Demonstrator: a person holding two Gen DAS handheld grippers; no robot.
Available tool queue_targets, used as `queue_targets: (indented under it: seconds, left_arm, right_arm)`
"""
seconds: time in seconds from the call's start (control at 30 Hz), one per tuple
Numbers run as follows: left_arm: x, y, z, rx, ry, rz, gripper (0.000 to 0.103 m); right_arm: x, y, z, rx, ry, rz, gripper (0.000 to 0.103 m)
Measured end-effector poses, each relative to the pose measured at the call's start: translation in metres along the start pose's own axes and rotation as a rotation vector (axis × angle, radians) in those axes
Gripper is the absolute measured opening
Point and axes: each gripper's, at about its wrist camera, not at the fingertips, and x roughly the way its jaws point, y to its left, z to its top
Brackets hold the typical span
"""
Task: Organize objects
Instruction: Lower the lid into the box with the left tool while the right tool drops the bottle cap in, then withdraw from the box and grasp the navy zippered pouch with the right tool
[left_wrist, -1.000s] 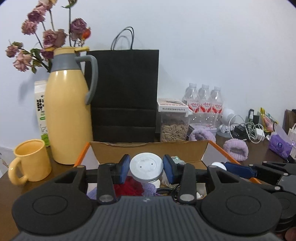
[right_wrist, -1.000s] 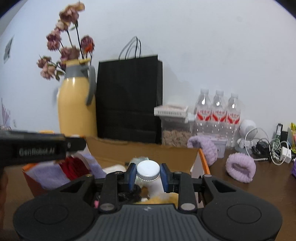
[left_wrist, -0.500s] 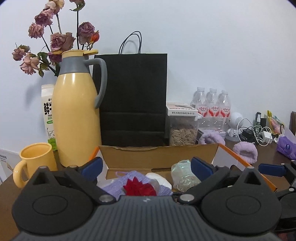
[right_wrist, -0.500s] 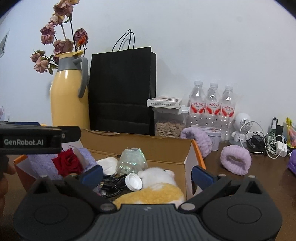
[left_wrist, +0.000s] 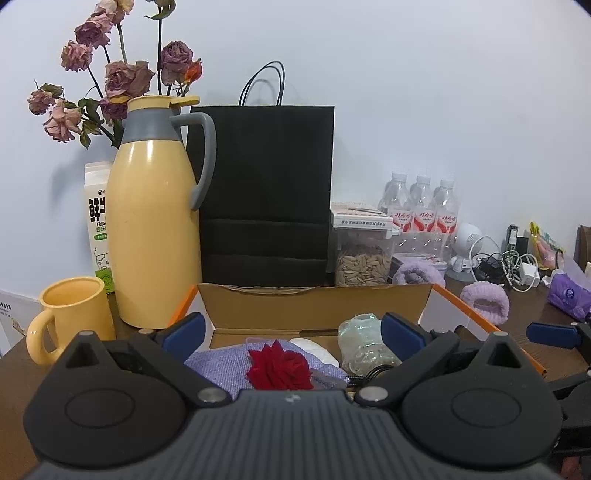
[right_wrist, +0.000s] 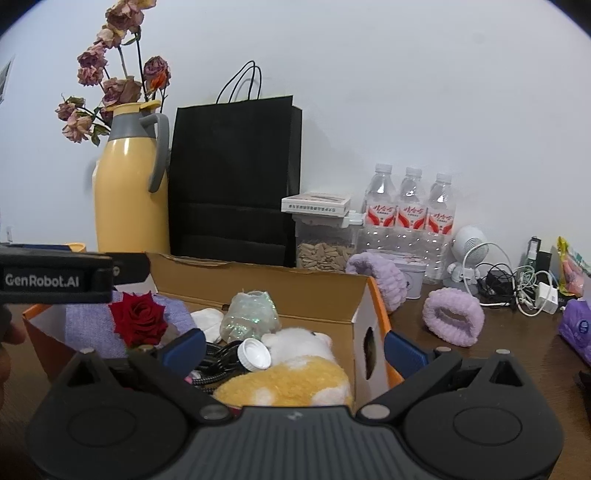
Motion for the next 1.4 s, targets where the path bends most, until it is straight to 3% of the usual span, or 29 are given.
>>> queue_targets:
  seconds: [0.13, 0.53, 0.83, 1.4]
  left_arm:
    - [-0.01, 0.004, -0.004, -0.017, -0.031, 0.016, 0.103]
    - [-0.045, 0.014, -0.026, -0.027, 0.014, 0.063, 0.103]
    - [-0.071, 0.025, -0.048, -0.046, 0.09, 0.065, 0.103]
    - [-0.072, 0.032, -0.071, -0.043, 0.24, 0.056, 0.103]
  right_arm:
    - [-0.012, -0.001, -0.001, -0.004, -0.024, -0.003, 0.103]
    - [-0.05, 0.005, -0.019, -0.049, -0.038, 0.011, 0.103]
    - [-0.076, 0.013, -0.044, -0.075, 0.016, 0.029, 0.103]
    - [-0.094, 0.007, -0.062, -0.057, 0.097, 0.008, 0.103]
